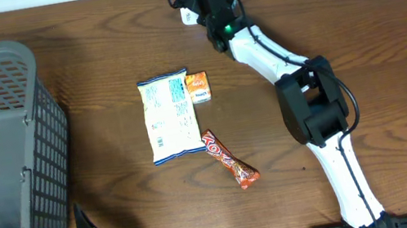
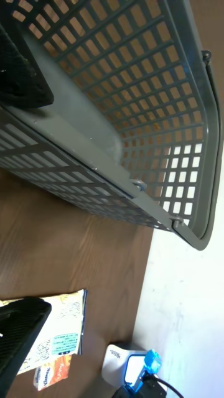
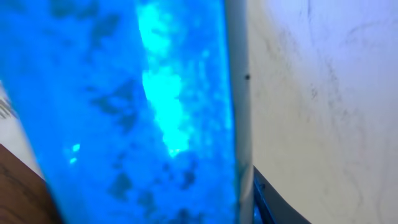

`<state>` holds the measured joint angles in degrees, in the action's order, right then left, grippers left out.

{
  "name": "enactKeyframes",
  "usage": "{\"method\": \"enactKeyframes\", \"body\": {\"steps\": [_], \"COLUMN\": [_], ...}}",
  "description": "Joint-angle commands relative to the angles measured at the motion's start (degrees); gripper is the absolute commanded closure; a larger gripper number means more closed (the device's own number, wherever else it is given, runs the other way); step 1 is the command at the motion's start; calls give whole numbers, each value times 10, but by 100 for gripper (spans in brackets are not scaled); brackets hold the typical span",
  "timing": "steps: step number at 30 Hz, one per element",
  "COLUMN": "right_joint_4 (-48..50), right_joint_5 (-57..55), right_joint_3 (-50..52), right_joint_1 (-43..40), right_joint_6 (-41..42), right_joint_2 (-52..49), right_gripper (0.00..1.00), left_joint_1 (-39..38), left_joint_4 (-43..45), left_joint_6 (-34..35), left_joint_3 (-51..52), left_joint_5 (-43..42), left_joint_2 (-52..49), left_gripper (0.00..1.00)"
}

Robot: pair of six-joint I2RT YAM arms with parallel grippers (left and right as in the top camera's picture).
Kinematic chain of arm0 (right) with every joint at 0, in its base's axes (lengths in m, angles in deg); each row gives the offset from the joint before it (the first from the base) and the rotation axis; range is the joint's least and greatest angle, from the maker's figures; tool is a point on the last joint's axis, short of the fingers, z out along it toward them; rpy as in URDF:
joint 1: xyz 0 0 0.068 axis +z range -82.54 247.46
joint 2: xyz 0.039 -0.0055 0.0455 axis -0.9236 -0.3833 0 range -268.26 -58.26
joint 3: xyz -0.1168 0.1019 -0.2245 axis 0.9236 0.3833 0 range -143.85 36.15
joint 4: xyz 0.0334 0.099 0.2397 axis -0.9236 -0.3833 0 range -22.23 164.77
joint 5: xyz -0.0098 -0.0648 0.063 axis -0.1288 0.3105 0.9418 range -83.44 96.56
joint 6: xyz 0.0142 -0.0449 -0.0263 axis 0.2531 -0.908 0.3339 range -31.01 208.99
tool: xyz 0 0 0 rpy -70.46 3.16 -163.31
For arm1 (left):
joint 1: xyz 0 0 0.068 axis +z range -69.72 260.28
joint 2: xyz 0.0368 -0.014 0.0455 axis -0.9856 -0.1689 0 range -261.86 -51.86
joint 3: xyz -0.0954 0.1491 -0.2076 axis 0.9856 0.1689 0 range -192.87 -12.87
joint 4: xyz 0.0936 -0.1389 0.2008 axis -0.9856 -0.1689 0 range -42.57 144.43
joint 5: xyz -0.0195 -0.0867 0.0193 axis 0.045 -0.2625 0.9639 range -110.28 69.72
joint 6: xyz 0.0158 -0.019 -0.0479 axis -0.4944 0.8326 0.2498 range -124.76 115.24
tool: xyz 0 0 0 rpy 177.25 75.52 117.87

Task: Scan the item barcode
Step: 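Hold the mouthwash bottle against the white scanner face, then carry the mouthwash bottle right and set it at the table's right edge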

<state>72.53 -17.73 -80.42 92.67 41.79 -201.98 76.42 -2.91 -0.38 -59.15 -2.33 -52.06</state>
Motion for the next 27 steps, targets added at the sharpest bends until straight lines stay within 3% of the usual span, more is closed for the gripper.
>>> {"method": "enactKeyframes", "body": {"steps": [1, 13, 27], "right_joint_4": [4, -237, -378], "right_joint_5": [-24, -40, 7], "right_joint_3": [-29, -28, 10], "right_joint_1": [7, -39, -264], "right_joint_6": [-11, 76, 224], "right_joint_2": [26, 160, 207], "right_gripper": [99, 99, 99], "left_joint_1": [2, 2, 2], "left_joint_4": [-56, -56, -56], "left_joint_6": [40, 40, 40], "left_joint_3": [42, 42, 42], "left_joint_5": [16, 16, 16], "left_joint_2": [0, 0, 0], "left_gripper": [2, 2, 2]}}
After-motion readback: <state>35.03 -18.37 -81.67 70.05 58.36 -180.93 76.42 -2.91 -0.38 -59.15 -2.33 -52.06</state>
